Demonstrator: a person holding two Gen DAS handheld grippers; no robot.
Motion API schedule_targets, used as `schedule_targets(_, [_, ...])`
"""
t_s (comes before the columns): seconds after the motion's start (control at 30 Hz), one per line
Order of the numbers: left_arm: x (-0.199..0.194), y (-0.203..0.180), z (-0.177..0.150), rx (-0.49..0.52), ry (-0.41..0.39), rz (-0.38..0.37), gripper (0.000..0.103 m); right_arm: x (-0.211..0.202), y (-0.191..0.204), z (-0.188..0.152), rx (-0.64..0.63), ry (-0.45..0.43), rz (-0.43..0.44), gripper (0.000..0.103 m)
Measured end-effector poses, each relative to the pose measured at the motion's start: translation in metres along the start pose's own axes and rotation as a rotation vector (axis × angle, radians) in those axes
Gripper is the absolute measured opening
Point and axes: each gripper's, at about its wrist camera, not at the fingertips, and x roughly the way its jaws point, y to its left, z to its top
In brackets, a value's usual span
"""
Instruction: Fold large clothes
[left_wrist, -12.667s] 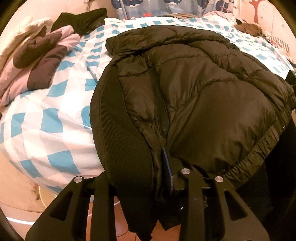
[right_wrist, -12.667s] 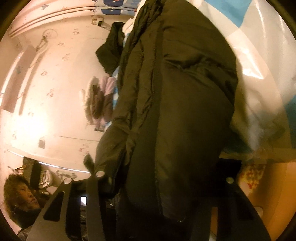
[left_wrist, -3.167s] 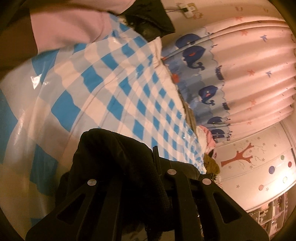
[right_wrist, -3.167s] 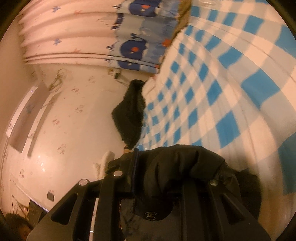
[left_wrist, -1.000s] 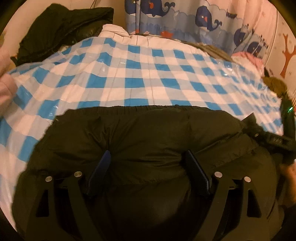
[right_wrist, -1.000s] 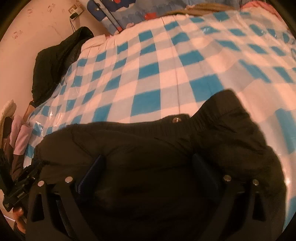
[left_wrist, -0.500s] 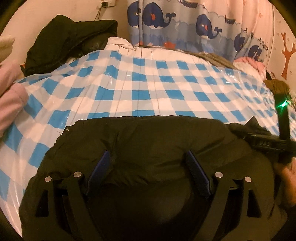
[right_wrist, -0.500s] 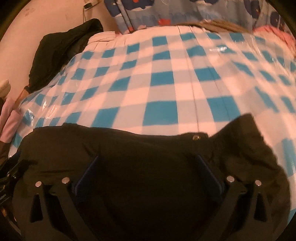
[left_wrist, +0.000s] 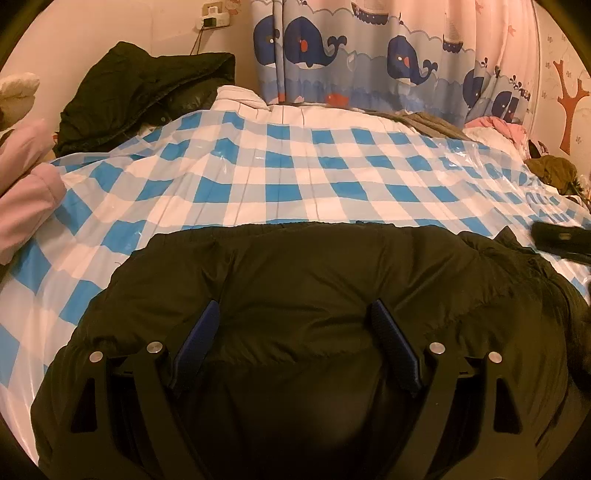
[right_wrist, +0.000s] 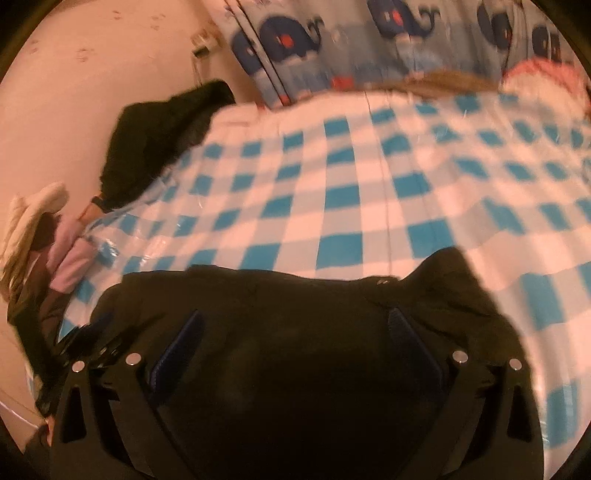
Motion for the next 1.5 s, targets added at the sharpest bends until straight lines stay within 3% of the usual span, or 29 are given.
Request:
schedule_targets(0.07, [0.000, 0.001, 0.000, -0.003, -0.001, -0.004, 0.080, -0.014, -0.005, -0.009, -0.016, -0.034, -0.039, 0.096])
schedule_targets(0.2, [-0.003, 0.004, 0.001, -0.014, 0.014, -0.025, 0.080, 0.015, -0.036, -0.029, 0.083, 0.090, -0.037, 0.096])
schedule_targets(0.27, [-0.020, 0.011, 0.002, -0.043, 0.018, -0.068, 0.080, 0.005, -0.033, -0.028, 0.091, 0.065, -0.038, 0.096])
schedule_targets(0.4, [-0.107, 0.083, -0.018, -0.284, -0.040, -0.198, 0.080, -0.046, 0.025, -0.029, -0.099, -0.016, 0.010, 0.096])
schedule_targets(0.53, [-0.178, 0.175, -0.075, -0.552, -0.075, -0.161, 0.088, -0.073, 0.087, -0.053, -0.288, 0.012, 0.047, 0.096])
schedule_targets(0.63, [-0.190, 0.221, -0.132, -0.771, -0.006, -0.205, 0.088, -0.073, 0.130, -0.086, -0.361, 0.085, 0.096, 0.096])
schedule_targets(0.73, [-0.176, 0.221, -0.168, -0.873, 0.071, -0.289, 0.088, -0.072, 0.166, -0.117, -0.448, 0.128, 0.129, 0.096])
schedule_targets(0.87, [-0.145, 0.189, -0.184, -0.916, 0.127, -0.407, 0.088, -0.065, 0.196, -0.145, -0.508, 0.180, 0.119, 0.096])
schedule_targets(0.93, [-0.132, 0.176, -0.188, -0.946, 0.149, -0.469, 0.088, -0.069, 0.217, -0.164, -0.643, 0.174, 0.072, 0.096])
schedule_targets(1.03, [-0.126, 0.162, -0.190, -0.950, 0.153, -0.488, 0.088, -0.074, 0.249, -0.199, -0.888, 0.151, 0.004, 0.096])
schedule_targets(1.17, [-0.128, 0.162, -0.196, -0.992, 0.158, -0.532, 0.088, -0.048, 0.287, -0.248, -1.290, 0.093, -0.179, 0.096])
schedule_targets(1.2, [-0.130, 0.164, -0.196, -0.998, 0.157, -0.544, 0.088, -0.036, 0.291, -0.252, -1.330, 0.107, -0.221, 0.096])
schedule_targets(1.23, [-0.133, 0.164, -0.197, -1.006, 0.155, -0.564, 0.088, -0.027, 0.292, -0.250, -1.320, 0.125, -0.231, 0.096])
schedule_targets(1.27, [-0.137, 0.166, -0.198, -1.011, 0.156, -0.574, 0.088, -0.022, 0.288, -0.233, -1.201, 0.157, -0.186, 0.096])
schedule_targets(1.43, [-0.141, 0.166, -0.202, -1.029, 0.178, -0.675, 0.088, -0.026, 0.209, -0.152, -0.459, 0.240, 0.117, 0.096])
schedule_targets(1.5, [-0.135, 0.157, -0.198, -1.034, 0.183, -0.720, 0.088, -0.026, 0.188, -0.146, -0.347, 0.247, 0.167, 0.096])
